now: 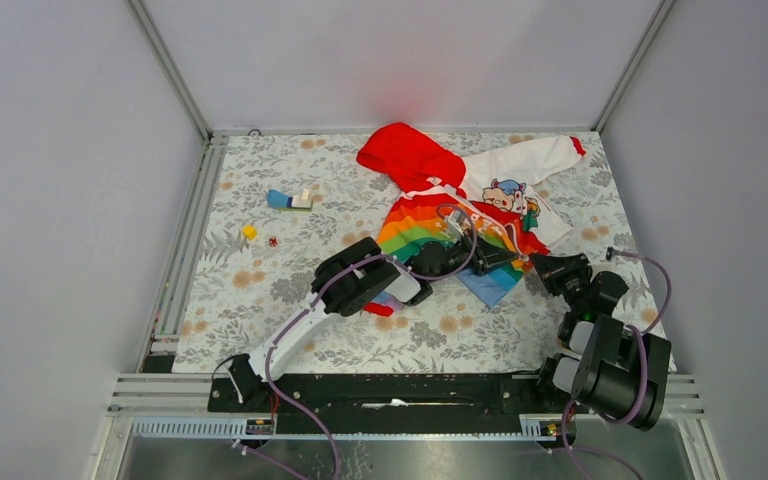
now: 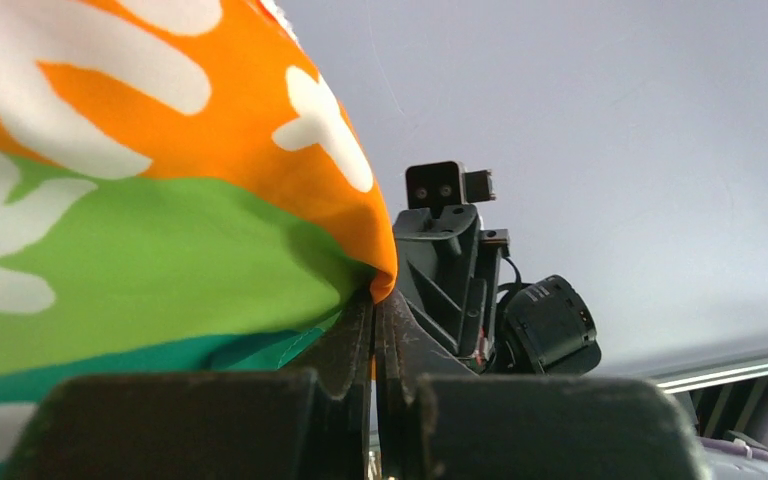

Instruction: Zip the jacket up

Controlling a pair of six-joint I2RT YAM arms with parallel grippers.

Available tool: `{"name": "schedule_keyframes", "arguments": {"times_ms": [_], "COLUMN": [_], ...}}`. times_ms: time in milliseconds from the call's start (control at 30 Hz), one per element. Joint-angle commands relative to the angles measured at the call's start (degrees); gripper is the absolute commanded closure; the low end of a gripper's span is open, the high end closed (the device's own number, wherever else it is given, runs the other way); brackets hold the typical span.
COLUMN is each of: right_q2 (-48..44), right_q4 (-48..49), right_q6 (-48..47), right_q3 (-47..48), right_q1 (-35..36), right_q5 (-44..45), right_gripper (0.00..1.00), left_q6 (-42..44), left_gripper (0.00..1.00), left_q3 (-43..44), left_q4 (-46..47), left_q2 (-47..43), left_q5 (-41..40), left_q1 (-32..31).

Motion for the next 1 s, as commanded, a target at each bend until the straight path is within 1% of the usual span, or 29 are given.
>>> {"name": "schedule_keyframes", "arguments": {"times_ms": [0, 133, 367, 533, 733, 867, 967], "right_q2": [1.7, 2.7, 3.1, 4.7, 10.0, 12.4, 12.5], "right_q4": [3.4, 5.5, 9.4, 11.9, 19.2, 22.7, 22.5], "right_q6": [0.2, 1.3, 3.9, 5.1, 7.5, 8.7, 8.6], "right_q3": [0.1, 0.0, -0.5, -0.5, -1.0, -1.6, -1.4], "right_q1": [0.8, 1.0, 1.0, 1.1, 2.7, 2.9, 2.8], "right_q5": [-1.1, -1.1, -1.0, -1.2, -2.0, -2.0, -1.8], "right_gripper": [1.0, 1.0, 1.0, 1.0, 1.0, 1.0, 1.0], "left_q6": [1.4, 0.5, -1.8, -4.8, -5.3, -5.5, -5.6], "left_gripper": [1.0, 1.0, 1.0, 1.0, 1.0, 1.0, 1.0], "left_q3": [2.6, 3.3, 1.4, 4.4, 7.7, 5.5, 2.4], "left_q4": [4.9, 4.9, 6.1, 6.2, 3.8, 3.9, 4.6], "left_q2": [-3.9, -3.1, -2.1, 0.1, 0.8, 0.7, -0.3], "left_q5": [2.4, 3.1, 2.9, 4.2, 5.0, 5.5, 6.0], "left_q1": [-0.5, -1.1, -0.8, -1.0, -1.7, -1.4, -0.4]}}
